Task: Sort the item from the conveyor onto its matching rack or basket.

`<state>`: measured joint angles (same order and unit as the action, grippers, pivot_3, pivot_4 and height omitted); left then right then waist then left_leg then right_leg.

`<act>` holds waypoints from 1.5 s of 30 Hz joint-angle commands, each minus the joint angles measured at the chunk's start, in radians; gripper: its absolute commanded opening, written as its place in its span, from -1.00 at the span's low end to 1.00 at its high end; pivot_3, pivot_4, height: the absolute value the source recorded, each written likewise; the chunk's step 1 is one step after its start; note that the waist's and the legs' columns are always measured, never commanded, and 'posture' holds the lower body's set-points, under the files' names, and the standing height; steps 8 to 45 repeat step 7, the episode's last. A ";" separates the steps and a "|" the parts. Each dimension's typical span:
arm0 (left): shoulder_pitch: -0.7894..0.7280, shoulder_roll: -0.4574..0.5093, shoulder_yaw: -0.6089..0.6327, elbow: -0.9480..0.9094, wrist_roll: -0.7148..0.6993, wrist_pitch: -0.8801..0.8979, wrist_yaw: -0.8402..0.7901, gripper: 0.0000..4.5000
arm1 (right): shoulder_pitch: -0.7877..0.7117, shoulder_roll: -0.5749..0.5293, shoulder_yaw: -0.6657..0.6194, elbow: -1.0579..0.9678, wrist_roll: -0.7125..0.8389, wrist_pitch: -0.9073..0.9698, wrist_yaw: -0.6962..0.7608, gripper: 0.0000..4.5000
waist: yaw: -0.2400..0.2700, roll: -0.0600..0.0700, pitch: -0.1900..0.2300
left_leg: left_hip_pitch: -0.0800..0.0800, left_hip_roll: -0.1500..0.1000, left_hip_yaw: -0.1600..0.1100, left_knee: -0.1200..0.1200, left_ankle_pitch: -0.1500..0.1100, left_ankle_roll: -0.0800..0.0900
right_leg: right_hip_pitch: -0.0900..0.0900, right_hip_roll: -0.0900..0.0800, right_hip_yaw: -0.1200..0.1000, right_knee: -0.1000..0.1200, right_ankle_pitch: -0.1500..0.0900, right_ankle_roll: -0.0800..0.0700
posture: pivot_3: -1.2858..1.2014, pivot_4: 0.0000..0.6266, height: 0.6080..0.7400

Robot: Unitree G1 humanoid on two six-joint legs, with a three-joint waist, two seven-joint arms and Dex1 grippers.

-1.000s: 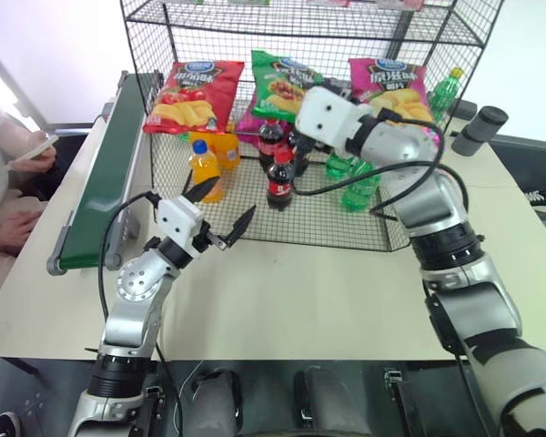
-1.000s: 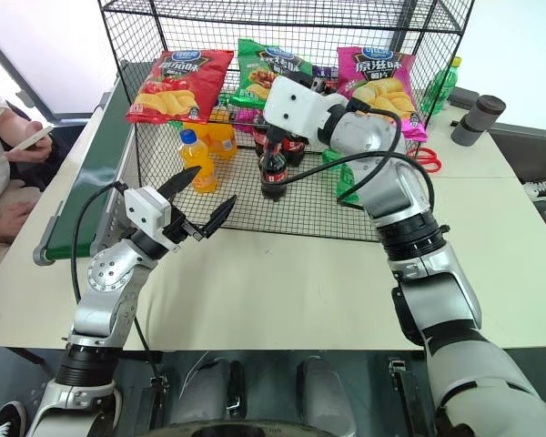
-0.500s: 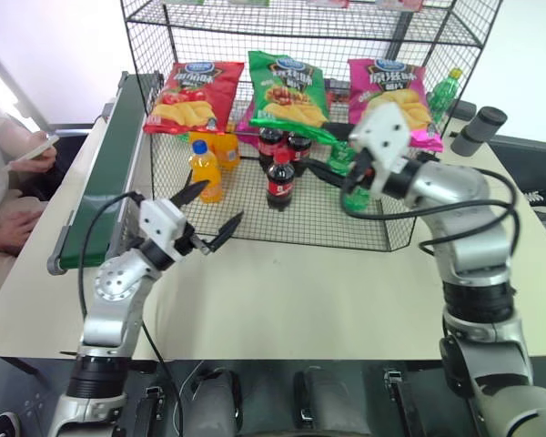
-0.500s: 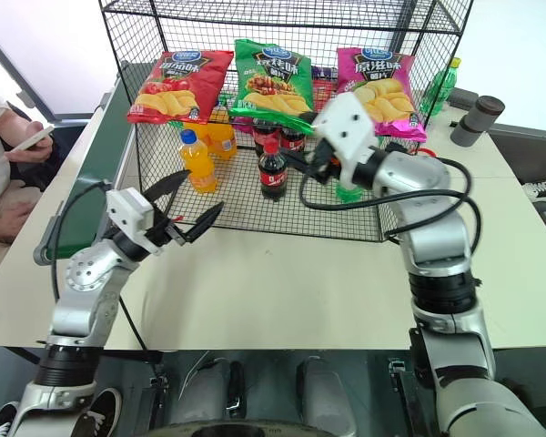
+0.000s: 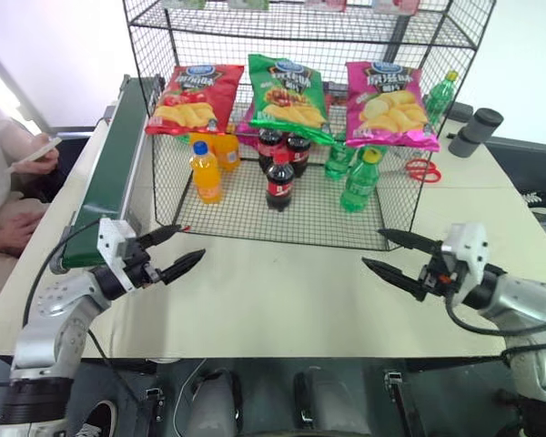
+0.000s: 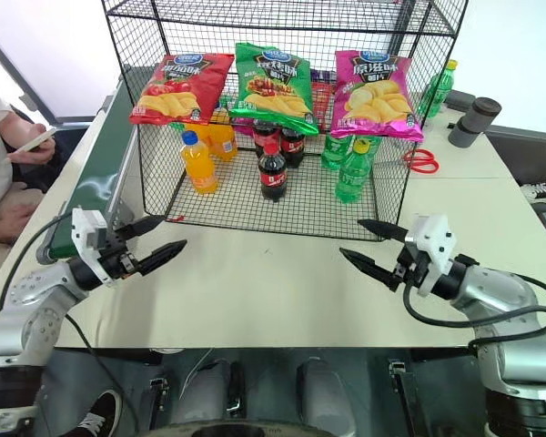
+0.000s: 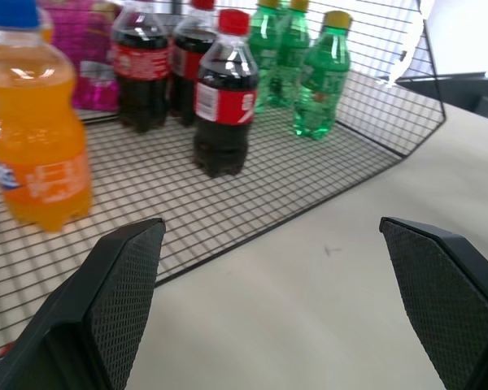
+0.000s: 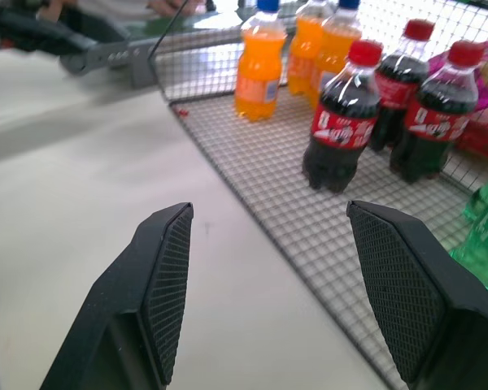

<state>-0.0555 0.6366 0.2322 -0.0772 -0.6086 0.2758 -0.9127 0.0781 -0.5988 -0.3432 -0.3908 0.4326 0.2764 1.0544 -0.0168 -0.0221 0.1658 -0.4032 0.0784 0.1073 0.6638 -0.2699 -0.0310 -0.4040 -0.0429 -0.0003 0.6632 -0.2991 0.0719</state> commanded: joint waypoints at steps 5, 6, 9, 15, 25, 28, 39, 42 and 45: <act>-0.020 0.048 0.047 0.042 0.017 0.000 -0.027 1.00 | 0.018 -0.050 -0.039 0.024 0.037 -0.063 0.005 0.39 | 0.001 0.000 0.000 | -0.001 0.000 0.000 0.000 0.000 0.000 | -0.001 0.000 0.000 0.000 0.002 0.003 | 0.03 -0.52 1.00; -0.020 0.052 0.045 0.044 0.026 -0.005 -0.029 1.00 | 0.019 -0.054 -0.037 0.035 0.035 -0.073 0.007 0.39 | 0.003 0.000 0.000 | -0.002 0.000 0.000 -0.001 0.000 0.000 | -0.002 0.000 0.000 0.000 0.002 0.003 | 0.03 -0.52 1.00; -0.020 0.058 0.038 0.046 0.036 0.003 -0.024 1.00 | 0.018 -0.058 -0.034 0.043 0.033 -0.082 0.005 0.39 | 0.003 0.000 0.000 | -0.002 0.000 0.000 -0.001 0.000 0.001 | -0.002 0.000 0.000 0.000 0.002 0.003 | 0.03 -0.52 1.00; -0.020 0.058 0.038 0.046 0.036 0.003 -0.024 1.00 | 0.018 -0.058 -0.034 0.043 0.033 -0.082 0.005 0.39 | 0.003 0.000 0.000 | -0.002 0.000 0.000 -0.001 0.000 0.001 | -0.002 0.000 0.000 0.000 0.002 0.003 | 0.03 -0.52 1.00; -0.020 0.058 0.038 0.046 0.036 0.003 -0.024 1.00 | 0.018 -0.058 -0.034 0.043 0.033 -0.082 0.005 0.39 | 0.003 0.000 0.000 | -0.002 0.000 0.000 -0.001 0.000 0.001 | -0.002 0.000 0.000 0.000 0.002 0.003 | 0.03 -0.52 1.00; -0.020 0.058 0.038 0.046 0.036 0.003 -0.024 1.00 | 0.018 -0.058 -0.034 0.043 0.033 -0.082 0.005 0.39 | 0.003 0.000 0.000 | -0.002 0.000 0.000 -0.001 0.000 0.001 | -0.002 0.000 0.000 0.000 0.002 0.003 | 0.03 -0.52 1.00; -0.020 0.058 0.038 0.046 0.036 0.003 -0.024 1.00 | 0.018 -0.058 -0.034 0.043 0.033 -0.082 0.005 0.39 | 0.003 0.000 0.000 | -0.002 0.000 0.000 -0.001 0.000 0.001 | -0.002 0.000 0.000 0.000 0.002 0.003 | 0.03 -0.52 1.00; -0.020 0.058 0.038 0.046 0.036 0.003 -0.024 1.00 | 0.018 -0.058 -0.034 0.043 0.033 -0.082 0.005 0.39 | 0.003 0.000 0.000 | -0.002 0.000 0.000 -0.001 0.000 0.001 | -0.002 0.000 0.000 0.000 0.002 0.003 | 0.03 -0.52 1.00; -0.020 0.058 0.038 0.046 0.036 0.003 -0.024 1.00 | 0.018 -0.058 -0.034 0.043 0.033 -0.082 0.005 0.39 | 0.003 0.000 0.000 | -0.002 0.000 0.000 -0.001 0.000 0.001 | -0.002 0.000 0.000 0.000 0.002 0.003 | 0.03 -0.52 1.00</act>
